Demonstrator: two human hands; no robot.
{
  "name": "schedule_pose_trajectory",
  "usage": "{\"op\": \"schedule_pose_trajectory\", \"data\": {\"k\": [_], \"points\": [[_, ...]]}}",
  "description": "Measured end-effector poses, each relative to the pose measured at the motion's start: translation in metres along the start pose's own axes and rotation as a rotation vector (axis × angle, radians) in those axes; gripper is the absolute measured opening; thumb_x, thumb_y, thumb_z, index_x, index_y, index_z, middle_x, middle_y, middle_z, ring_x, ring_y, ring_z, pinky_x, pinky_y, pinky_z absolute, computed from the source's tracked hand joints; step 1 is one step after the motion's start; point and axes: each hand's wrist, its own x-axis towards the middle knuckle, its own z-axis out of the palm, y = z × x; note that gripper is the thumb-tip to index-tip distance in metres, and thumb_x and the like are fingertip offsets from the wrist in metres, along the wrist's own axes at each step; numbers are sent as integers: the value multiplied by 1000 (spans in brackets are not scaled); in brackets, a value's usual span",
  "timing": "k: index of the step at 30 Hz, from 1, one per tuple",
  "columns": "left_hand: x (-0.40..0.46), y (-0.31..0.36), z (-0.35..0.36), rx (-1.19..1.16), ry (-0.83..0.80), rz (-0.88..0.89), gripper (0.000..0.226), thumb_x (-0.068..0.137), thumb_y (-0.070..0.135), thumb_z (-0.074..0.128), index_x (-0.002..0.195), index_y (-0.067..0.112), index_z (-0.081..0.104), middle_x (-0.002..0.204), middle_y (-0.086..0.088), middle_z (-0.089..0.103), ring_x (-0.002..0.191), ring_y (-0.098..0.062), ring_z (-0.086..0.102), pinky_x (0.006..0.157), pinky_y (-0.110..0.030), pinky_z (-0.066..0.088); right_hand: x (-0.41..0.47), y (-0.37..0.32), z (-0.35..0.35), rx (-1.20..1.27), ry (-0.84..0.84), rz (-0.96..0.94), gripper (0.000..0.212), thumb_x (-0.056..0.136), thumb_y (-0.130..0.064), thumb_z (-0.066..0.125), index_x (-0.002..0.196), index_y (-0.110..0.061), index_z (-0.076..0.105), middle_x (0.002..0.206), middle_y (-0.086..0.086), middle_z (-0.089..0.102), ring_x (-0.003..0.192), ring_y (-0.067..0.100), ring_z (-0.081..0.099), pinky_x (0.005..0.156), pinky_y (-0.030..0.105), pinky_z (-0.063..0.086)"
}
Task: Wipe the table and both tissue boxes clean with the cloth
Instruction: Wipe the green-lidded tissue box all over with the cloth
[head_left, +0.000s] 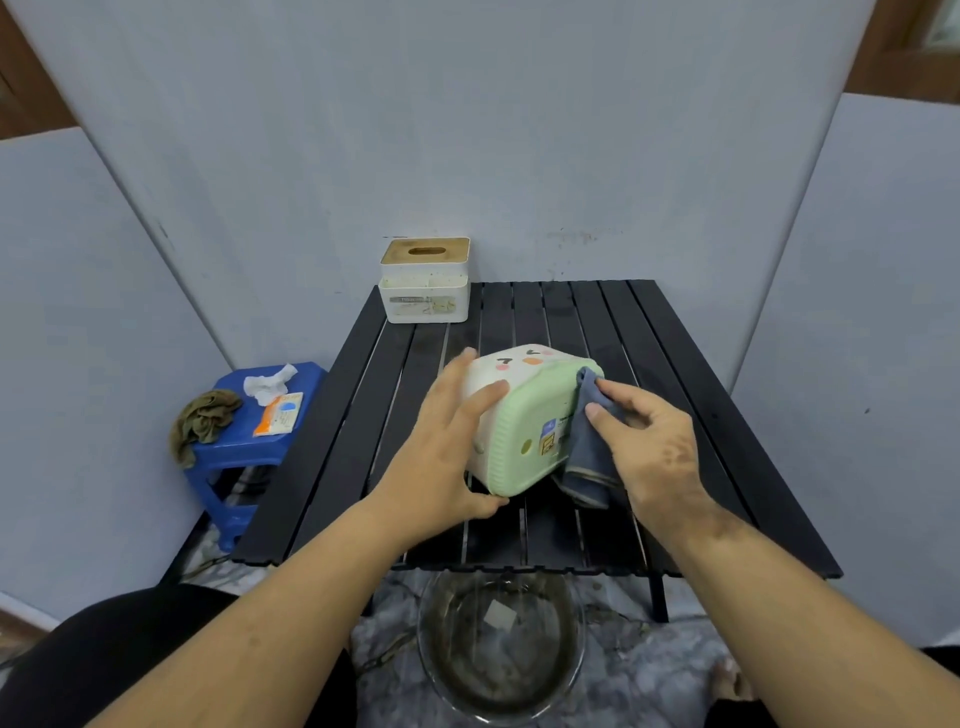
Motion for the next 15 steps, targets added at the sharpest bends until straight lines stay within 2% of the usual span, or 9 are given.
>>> {"op": "schedule_pose_trajectory", "data": {"k": [2,4,6,8,10,11,13,15], "points": [[0,1,0,-33,-7,-79,122,58,28,98,146,53,18,166,4,-9,156,-20,-1,119,-32,21,-3,-1,4,54,-15,17,31,84,-1,70,113,-13,69,102,-1,74,96,11,71,81,20,54],[1,1,0,-76,-19,-141,122,59,27,98,143,63,17,161,7,5,146,-21,24,120,-39,34,-8,-1,8,68,-35,36,31,84,-1,70,112,-15,69,104,1,74,97,14,70,84,25,55],[1,1,-2,-159,-42,-180,122,61,23,98,138,73,18,151,16,14,133,-11,33,114,-26,38,-14,-4,11,73,-52,50,32,85,-3,70,114,-13,68,103,2,74,96,14,71,84,26,55],[1,0,-2,-233,-42,-178,121,60,20,98,137,75,22,143,25,15,131,-1,31,109,-4,28,-18,-10,12,87,-68,40,32,84,-4,71,115,-13,67,101,0,74,95,12,71,82,24,55],[2,1,-2,-279,-22,-170,117,60,19,98,139,69,28,139,31,17,131,12,27,102,5,23,-20,-16,11,114,-72,29,32,84,-5,71,115,-13,67,98,-3,75,94,11,71,81,23,56],[2,3,-3,-292,-11,-167,117,60,19,98,142,65,28,140,30,18,132,17,23,102,4,23,-21,-18,10,124,-76,26,32,84,-5,71,115,-12,67,97,-4,76,94,11,71,80,23,56],[4,5,-4,-308,12,-167,121,61,19,97,148,56,21,147,28,20,138,15,21,109,-3,26,-24,-23,8,119,-92,19,31,85,-5,70,114,-11,67,97,-5,76,93,10,71,79,22,56],[6,6,-7,-316,8,-197,127,63,17,94,152,52,11,152,34,18,144,4,26,117,-23,35,-25,-24,4,72,-105,6,28,84,-6,71,110,-15,69,95,-6,76,92,10,72,76,20,56]]}}
